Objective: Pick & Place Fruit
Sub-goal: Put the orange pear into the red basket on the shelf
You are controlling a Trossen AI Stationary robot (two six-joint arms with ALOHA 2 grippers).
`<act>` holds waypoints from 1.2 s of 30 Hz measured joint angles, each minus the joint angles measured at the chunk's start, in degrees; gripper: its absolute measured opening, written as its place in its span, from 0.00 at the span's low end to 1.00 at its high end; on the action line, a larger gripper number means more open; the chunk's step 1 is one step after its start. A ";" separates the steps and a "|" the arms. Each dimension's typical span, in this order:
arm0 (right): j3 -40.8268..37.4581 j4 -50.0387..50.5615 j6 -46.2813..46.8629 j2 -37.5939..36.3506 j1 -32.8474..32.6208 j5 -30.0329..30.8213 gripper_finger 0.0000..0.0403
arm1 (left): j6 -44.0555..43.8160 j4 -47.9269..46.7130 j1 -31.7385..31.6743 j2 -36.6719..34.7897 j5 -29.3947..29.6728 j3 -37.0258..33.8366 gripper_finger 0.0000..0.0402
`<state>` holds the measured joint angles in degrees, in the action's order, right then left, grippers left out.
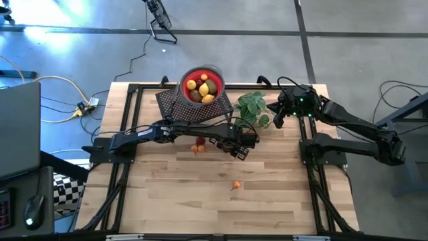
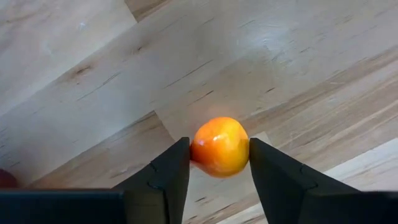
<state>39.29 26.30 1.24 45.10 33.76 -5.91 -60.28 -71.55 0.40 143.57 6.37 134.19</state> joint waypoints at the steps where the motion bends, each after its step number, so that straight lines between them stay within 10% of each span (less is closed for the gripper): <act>1: 0.00 0.00 0.00 0.00 0.02 0.00 0.01 | 0.00 0.00 0.00 0.00 0.00 0.00 0.37; 36: 0.00 -0.38 0.39 0.00 0.00 0.00 0.01 | 1.79 -4.96 -0.09 -10.37 0.16 0.00 0.33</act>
<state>39.29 25.92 1.63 45.10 33.76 -5.91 -58.49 -76.51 0.32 133.20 6.53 134.19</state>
